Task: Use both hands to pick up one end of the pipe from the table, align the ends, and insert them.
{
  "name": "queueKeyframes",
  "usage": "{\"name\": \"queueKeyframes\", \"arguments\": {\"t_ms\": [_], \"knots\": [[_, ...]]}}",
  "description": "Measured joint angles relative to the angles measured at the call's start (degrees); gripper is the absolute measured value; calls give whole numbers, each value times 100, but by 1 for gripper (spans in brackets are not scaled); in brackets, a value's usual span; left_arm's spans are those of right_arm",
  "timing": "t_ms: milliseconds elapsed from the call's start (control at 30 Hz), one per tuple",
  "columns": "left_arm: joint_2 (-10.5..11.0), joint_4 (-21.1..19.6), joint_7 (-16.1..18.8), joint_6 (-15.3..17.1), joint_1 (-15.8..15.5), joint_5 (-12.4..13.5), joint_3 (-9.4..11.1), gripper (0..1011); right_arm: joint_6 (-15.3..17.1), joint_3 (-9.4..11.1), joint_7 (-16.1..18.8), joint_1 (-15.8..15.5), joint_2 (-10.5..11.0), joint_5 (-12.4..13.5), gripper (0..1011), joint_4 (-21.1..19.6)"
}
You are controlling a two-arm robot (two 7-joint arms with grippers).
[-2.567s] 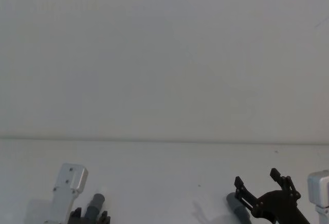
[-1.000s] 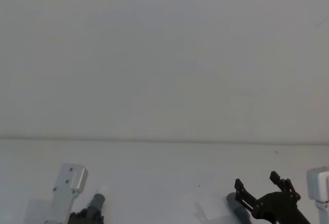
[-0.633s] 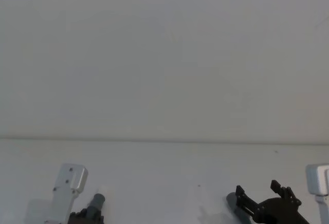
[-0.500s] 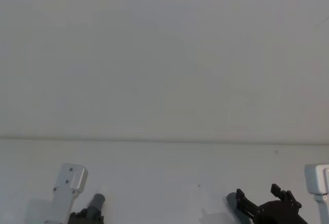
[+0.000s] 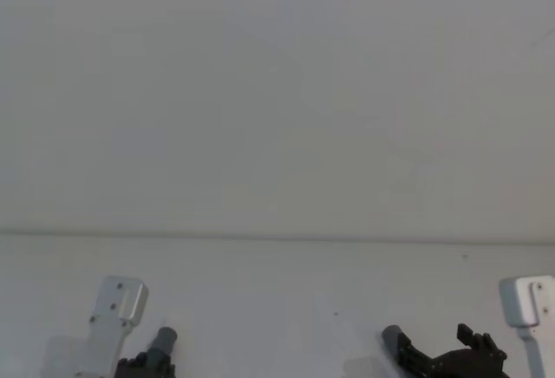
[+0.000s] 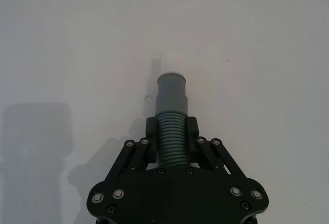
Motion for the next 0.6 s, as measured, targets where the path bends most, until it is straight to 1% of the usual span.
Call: {"name": "queueKeyframes", "arguments": {"t_ms": [267, 600], "knots": [[0, 0, 0, 0, 0, 0, 0, 293, 188, -68, -78, 139, -50, -110, 1004, 125], [-1, 0, 0, 0, 0, 0, 0, 293, 446, -93, -133, 312, -167, -152, 1004, 319]]}}
